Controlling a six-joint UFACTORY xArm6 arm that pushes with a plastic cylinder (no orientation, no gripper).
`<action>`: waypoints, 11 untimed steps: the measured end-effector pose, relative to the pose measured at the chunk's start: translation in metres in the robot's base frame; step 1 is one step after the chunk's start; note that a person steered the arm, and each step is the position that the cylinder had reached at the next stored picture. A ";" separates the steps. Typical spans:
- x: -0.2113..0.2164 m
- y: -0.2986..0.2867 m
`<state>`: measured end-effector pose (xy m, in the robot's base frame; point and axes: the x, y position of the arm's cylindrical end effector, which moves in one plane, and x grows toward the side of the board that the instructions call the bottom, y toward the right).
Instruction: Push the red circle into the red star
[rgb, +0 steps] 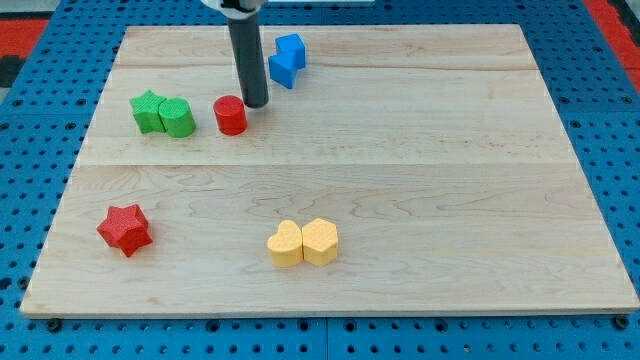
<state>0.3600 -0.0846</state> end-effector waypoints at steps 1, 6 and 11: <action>0.001 -0.049; 0.126 -0.062; 0.094 -0.103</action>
